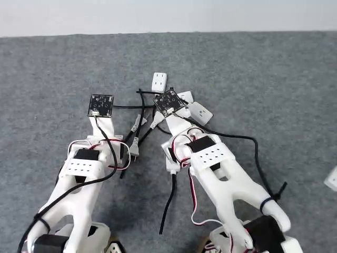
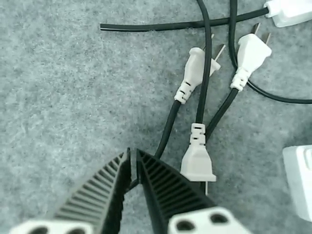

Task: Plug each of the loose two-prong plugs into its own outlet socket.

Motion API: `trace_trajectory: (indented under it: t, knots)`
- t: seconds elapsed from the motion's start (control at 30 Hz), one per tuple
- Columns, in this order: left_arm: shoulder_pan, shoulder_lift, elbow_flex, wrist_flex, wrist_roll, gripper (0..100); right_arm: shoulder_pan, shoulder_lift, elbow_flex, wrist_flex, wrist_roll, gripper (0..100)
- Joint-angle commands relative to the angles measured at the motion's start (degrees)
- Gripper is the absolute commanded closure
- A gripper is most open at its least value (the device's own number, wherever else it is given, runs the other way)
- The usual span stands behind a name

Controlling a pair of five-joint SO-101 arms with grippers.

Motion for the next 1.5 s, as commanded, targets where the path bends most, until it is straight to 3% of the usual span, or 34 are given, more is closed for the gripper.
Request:
trace_trajectory:
  t: [0.0, 0.17, 0.27, 0.4, 0.9, 0.97, 1.1, 1.2, 1.3, 1.47]
  knots:
    - [-0.18, -0.18, -0.31, -1.32, 0.35, 99, -0.92, 1.01, 0.53, 2.07, -2.81, 93.9]
    - [-0.88, -0.18, -0.57, -1.49, 0.35, 99, -6.37, 1.10, -1.05, 5.67, -7.74, 72.1]
    - [-3.08, -0.18, -1.27, -1.67, 0.35, 99, -10.86, 1.54, -2.90, 7.69, -10.11, 66.2]
    - [-3.96, -0.18, -1.63, -1.93, 0.35, 99, -12.88, 1.80, -2.81, 5.93, -13.10, 68.3]
    - [-3.96, -0.26, -1.71, -1.93, 0.35, 99, -12.97, 6.90, -6.33, 8.57, -12.75, 70.1]
    - [-3.96, -0.26, -1.71, -1.93, 0.35, 99, -12.97, 6.90, -6.42, 9.01, -12.75, 76.3]
    - [-3.96, -0.26, -1.71, -1.93, 0.35, 99, -12.97, 6.90, -6.68, 8.48, -11.16, 99.8]
    - [-3.96, -0.26, -1.71, -1.93, 0.35, 99, -12.26, 6.29, -6.42, 9.10, -9.93, 99.4]
    - [-3.96, -0.26, -1.71, -1.93, 0.35, 99, -8.57, 3.12, -6.68, 10.86, -10.20, 99.1]
    - [-3.96, -0.26, -1.71, -1.93, 0.35, 99, 7.25, -8.92, -6.59, 16.13, -9.85, 99.0]
